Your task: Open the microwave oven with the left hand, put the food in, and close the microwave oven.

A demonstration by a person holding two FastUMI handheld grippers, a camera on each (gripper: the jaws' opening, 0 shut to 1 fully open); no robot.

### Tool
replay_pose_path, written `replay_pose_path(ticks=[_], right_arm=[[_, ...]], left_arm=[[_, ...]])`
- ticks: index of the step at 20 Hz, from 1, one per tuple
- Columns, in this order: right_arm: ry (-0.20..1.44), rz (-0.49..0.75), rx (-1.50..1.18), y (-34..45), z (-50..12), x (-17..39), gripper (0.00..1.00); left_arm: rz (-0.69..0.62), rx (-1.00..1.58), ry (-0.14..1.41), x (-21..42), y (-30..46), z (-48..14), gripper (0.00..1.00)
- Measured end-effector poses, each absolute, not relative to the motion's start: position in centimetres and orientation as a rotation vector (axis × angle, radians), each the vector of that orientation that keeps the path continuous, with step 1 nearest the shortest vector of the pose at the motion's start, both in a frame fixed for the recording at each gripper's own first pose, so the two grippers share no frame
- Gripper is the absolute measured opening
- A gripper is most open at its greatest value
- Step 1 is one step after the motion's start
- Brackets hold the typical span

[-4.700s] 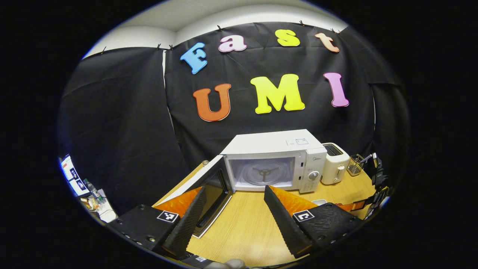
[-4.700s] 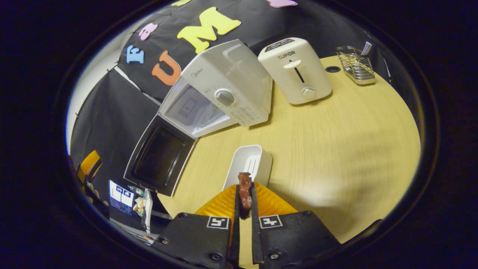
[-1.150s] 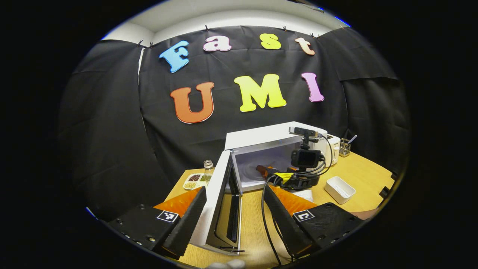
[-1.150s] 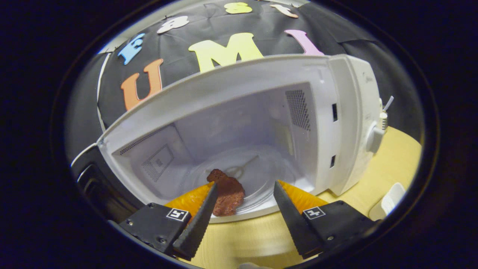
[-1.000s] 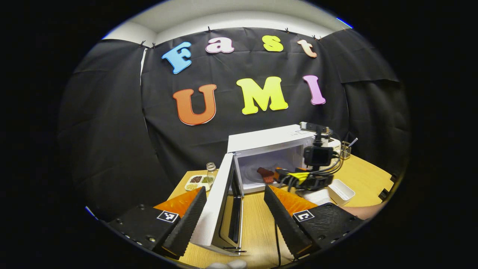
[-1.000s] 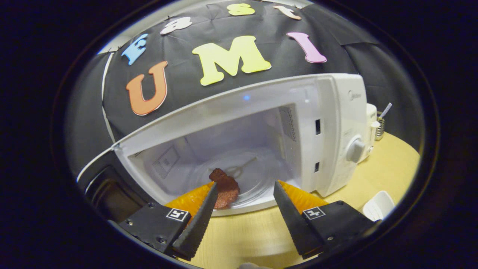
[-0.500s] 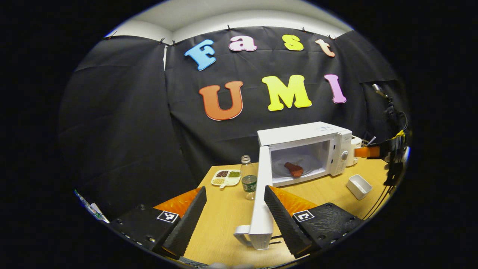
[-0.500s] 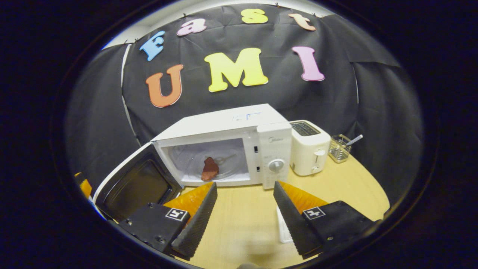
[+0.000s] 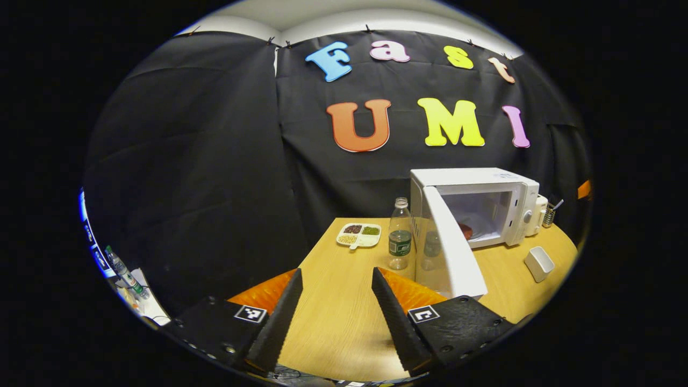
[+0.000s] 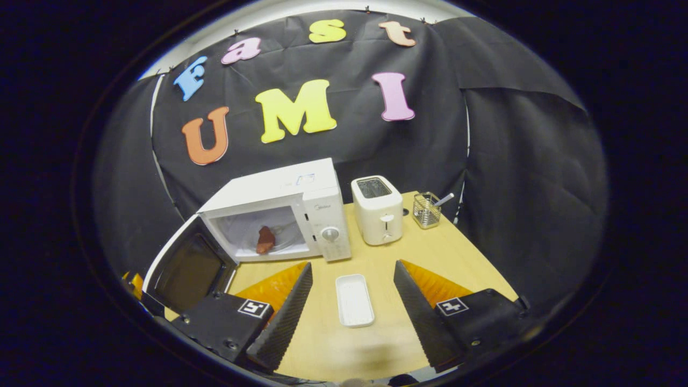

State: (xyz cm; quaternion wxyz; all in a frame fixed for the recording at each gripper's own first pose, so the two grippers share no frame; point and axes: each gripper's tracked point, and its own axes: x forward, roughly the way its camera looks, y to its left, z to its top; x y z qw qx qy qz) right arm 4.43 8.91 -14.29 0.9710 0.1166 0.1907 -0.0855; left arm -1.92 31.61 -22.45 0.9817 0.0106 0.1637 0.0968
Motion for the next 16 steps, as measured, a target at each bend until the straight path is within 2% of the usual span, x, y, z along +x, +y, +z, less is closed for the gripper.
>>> replay_pose_path(ticks=[1, 2, 3, 4, 5, 7, 8, 9, 16], right_arm=[[0.383, -0.189, 0.236, 8.2, -14.2, 4.3, 0.97], [0.386, -0.196, 0.241, 8.1, -14.0, 4.1, 0.97], [0.383, -0.200, 0.245, 8.0, -13.7, 3.9, 0.98], [0.377, -0.204, 0.240, 8.0, -13.2, 3.7, 0.97], [0.374, -0.202, 0.232, 8.1, -12.9, 3.5, 0.97], [0.369, -0.204, 0.219, 8.0, -12.3, 3.1, 0.97], [0.366, -0.205, 0.215, 8.1, -12.0, 2.9, 0.97], [0.368, -0.204, 0.211, 8.1, -12.0, 2.7, 0.97], [0.349, -0.207, 0.190, 8.0, -10.6, 1.1, 0.97]], left_arm=[[0.180, 0.007, 0.349, -1.9, 31.4, -23.6, 0.76], [0.172, -0.006, 0.366, -1.8, 31.4, -24.8, 0.66], [0.138, -0.025, 0.377, -1.6, 31.1, -25.8, 0.60], [0.138, -0.037, 0.387, -1.7, 30.9, -26.6, 0.62], [0.111, -0.052, 0.400, -1.3, 30.6, -27.4, 0.25], [0.083, -0.064, 0.394, -1.0, 30.3, -28.7, 0.17], [0.117, -0.062, 0.384, -1.2, 31.1, -28.8, 0.08], [0.094, -0.080, 0.391, -1.0, 30.4, -29.5, 0.00], [0.033, -0.074, 0.401, 0.2, 27.9, -31.0, 0.01]])
